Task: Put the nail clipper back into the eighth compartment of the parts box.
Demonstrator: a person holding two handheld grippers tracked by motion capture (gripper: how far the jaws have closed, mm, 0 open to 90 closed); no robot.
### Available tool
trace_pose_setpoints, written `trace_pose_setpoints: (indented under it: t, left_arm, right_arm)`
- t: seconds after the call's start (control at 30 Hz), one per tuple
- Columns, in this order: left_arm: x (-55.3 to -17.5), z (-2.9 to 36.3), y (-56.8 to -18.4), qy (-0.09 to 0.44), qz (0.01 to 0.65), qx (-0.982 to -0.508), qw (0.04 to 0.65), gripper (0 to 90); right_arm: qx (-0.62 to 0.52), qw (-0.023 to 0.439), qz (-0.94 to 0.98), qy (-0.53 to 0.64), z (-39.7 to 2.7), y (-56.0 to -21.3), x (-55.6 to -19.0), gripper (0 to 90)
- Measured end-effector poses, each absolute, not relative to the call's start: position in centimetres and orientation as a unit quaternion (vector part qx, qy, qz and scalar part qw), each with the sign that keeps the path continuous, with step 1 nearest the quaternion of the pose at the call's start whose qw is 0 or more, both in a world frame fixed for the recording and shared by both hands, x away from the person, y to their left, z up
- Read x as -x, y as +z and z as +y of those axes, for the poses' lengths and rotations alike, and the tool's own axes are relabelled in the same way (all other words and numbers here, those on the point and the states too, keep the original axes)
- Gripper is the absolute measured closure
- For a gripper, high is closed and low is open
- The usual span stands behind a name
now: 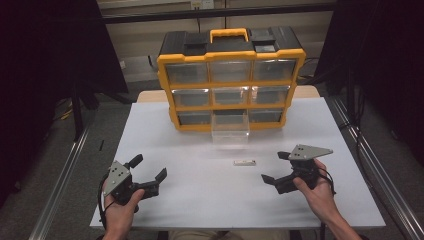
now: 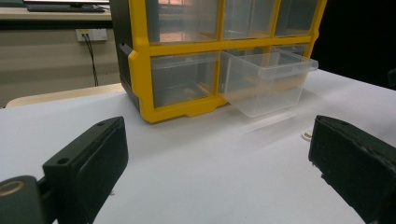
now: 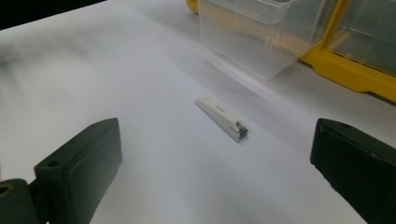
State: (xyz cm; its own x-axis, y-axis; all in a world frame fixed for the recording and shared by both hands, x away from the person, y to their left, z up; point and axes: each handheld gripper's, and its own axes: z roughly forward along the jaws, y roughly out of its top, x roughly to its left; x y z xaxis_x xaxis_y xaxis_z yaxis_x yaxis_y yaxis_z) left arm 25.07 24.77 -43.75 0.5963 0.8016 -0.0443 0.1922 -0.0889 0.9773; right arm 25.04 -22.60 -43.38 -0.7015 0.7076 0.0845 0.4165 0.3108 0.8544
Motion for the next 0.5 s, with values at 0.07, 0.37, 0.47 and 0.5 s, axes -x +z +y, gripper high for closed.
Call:
trace_pose_setpoints:
  t: [0.07,0.37,0.47,0.5]
  left_arm:
    - [-25.0,24.8,-43.7,0.267,0.357,-0.690,0.570,4.7]
    - [-25.0,24.7,-43.7,0.270,0.358,-0.692,0.566,4.7]
    - [-25.3,24.6,-43.7,0.270,0.357,-0.691,0.568,4.7]
    - [-25.3,24.6,-43.7,0.270,0.357,-0.691,0.568,4.7]
  right_arm:
    - [-0.353,0.153,0.799,0.463,-22.1,-43.3,-25.5,1.9]
    - [-0.350,0.114,0.812,0.453,-21.5,-43.8,-27.1,3.8]
    - [-0.340,0.111,0.818,0.449,-21.3,-43.4,-27.4,3.9]
    - [-0.338,0.111,0.819,0.449,-21.2,-43.3,-27.5,3.9]
